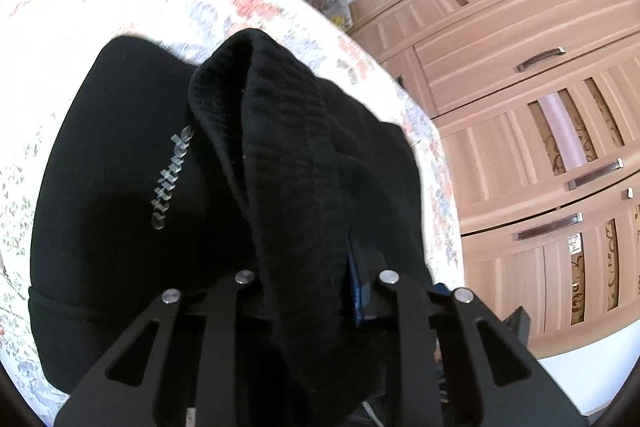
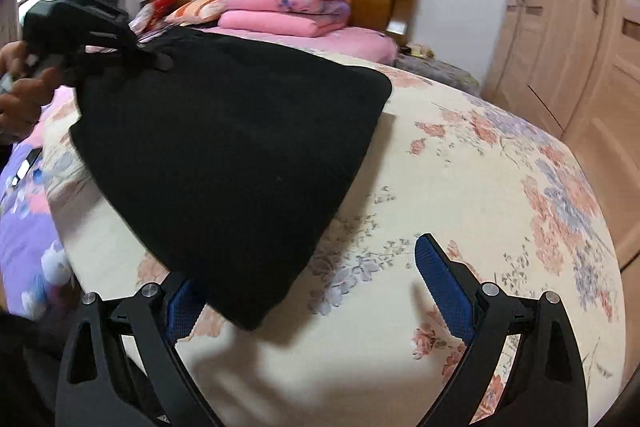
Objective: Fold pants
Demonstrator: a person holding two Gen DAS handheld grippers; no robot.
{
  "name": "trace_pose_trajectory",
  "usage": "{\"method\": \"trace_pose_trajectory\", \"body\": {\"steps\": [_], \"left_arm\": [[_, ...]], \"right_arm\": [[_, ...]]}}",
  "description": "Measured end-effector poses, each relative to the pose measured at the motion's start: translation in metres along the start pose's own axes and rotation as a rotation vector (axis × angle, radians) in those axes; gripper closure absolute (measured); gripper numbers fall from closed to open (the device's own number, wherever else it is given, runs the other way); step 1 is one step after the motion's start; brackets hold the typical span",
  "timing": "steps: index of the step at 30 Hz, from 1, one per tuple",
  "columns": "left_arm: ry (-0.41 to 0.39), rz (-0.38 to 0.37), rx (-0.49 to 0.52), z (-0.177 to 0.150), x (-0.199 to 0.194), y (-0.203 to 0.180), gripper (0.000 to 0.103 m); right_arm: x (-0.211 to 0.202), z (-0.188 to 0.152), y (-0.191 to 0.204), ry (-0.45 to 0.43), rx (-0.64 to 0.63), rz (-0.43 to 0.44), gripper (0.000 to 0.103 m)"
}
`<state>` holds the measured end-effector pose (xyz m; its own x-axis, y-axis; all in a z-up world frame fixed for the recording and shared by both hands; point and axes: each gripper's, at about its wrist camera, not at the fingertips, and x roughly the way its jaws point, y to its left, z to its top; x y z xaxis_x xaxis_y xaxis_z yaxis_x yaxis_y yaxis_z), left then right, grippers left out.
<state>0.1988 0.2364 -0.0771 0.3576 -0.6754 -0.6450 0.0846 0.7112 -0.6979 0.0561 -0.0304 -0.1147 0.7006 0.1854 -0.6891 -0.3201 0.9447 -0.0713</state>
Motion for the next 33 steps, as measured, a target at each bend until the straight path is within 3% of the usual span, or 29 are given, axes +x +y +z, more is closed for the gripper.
{"method": "trace_pose_trajectory", "body": {"steps": [2, 4, 6, 10, 14, 18, 22, 24, 27, 29, 33], "left_arm": [[-0.016, 0.014, 0.016, 0.001, -0.001, -0.007, 0.080], [-0.031, 0.009, 0.014, 0.001, -0.002, -0.010, 0.081], [-0.068, -0.011, 0.034, -0.001, -0.014, -0.017, 0.083], [-0.116, -0.024, 0.126, -0.006, -0.033, -0.043, 0.083], [-0.103, -0.010, 0.105, -0.002, -0.026, -0.031, 0.083], [-0.124, -0.001, 0.073, -0.001, -0.036, -0.018, 0.083], [-0.195, 0.003, 0.065, -0.013, -0.067, -0.002, 0.083], [-0.152, 0.020, -0.002, -0.017, -0.055, 0.031, 0.083], [-0.096, -0.007, -0.088, -0.022, -0.027, 0.076, 0.082], [-0.119, -0.036, -0.083, -0.022, -0.035, 0.074, 0.082], [-0.145, 0.037, 0.013, -0.021, -0.054, 0.048, 0.082]], "right_arm": [[0.010, -0.001, 0.012, 0.031, -0.054, 0.001, 0.010], [0.017, -0.001, 0.021, 0.029, -0.112, -0.062, 0.009], [0.011, 0.004, 0.019, -0.008, -0.170, -0.307, 0.009], [-0.023, 0.017, 0.009, -0.060, -0.163, -0.431, 0.009], [0.001, 0.006, 0.008, 0.044, -0.167, -0.361, 0.009], [-0.016, 0.018, 0.014, -0.009, -0.187, -0.356, 0.006], [0.006, 0.017, 0.023, 0.055, -0.211, -0.288, 0.005], [0.017, 0.012, 0.031, 0.077, -0.247, -0.298, 0.005], [0.019, 0.013, 0.023, 0.090, -0.192, -0.251, 0.005], [0.014, 0.015, 0.026, 0.088, -0.202, -0.259, 0.005], [0.011, 0.016, 0.029, 0.081, -0.214, -0.268, 0.004]]}}
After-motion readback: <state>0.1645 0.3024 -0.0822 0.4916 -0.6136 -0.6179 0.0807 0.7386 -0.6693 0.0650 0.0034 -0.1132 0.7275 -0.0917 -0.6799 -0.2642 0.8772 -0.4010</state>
